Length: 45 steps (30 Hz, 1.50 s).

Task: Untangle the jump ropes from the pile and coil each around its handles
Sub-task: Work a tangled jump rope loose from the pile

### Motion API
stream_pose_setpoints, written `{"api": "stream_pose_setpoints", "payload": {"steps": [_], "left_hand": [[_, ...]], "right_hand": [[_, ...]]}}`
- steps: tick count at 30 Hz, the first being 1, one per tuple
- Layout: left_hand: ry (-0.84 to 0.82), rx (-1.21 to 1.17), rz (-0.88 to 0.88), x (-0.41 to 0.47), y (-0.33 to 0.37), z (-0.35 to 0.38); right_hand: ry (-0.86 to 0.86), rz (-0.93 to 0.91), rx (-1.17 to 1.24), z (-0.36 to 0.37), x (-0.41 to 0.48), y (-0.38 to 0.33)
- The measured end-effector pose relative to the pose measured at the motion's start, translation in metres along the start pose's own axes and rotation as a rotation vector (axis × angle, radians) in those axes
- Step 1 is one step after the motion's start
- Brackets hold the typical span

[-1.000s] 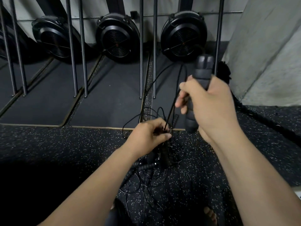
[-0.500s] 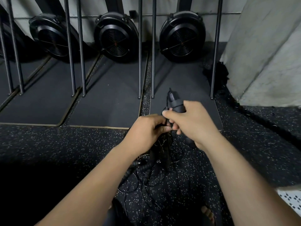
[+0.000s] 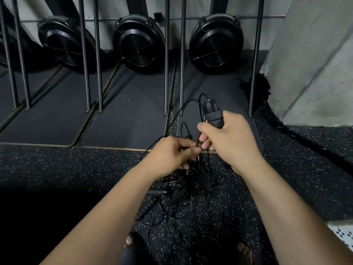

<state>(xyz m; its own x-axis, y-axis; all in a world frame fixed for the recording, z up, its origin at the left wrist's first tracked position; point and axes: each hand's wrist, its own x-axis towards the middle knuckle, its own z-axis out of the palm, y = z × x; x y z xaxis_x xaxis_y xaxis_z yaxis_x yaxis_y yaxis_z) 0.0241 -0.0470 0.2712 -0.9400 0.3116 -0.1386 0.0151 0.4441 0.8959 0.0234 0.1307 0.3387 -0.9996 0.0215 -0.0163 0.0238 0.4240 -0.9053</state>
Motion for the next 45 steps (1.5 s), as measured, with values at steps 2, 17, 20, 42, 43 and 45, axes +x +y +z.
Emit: {"api": "stream_pose_setpoints", "payload": {"steps": [2, 17, 20, 42, 43, 45], "left_hand": [[-0.028, -0.009, -0.06, 0.0, -0.005, 0.002], [0.207, 0.386, -0.05, 0.009, -0.015, -0.005], [0.184, 0.614, 0.041, 0.008, -0.016, -0.007], [0.132, 0.228, 0.018, -0.01, 0.005, -0.028], [0.125, 0.179, 0.04, -0.012, 0.009, -0.03], [0.125, 0.091, 0.076, -0.015, 0.017, -0.035]], "right_hand": [[0.025, -0.017, 0.059, -0.002, -0.003, -0.007], [0.198, -0.113, 0.412, -0.017, -0.018, -0.031], [0.216, -0.063, 0.555, -0.024, -0.012, -0.032], [0.013, 0.204, 0.437, -0.017, 0.004, 0.007], [-0.007, 0.187, 0.31, -0.014, 0.002, 0.011], [-0.043, 0.136, 0.13, -0.008, -0.002, 0.014]]}}
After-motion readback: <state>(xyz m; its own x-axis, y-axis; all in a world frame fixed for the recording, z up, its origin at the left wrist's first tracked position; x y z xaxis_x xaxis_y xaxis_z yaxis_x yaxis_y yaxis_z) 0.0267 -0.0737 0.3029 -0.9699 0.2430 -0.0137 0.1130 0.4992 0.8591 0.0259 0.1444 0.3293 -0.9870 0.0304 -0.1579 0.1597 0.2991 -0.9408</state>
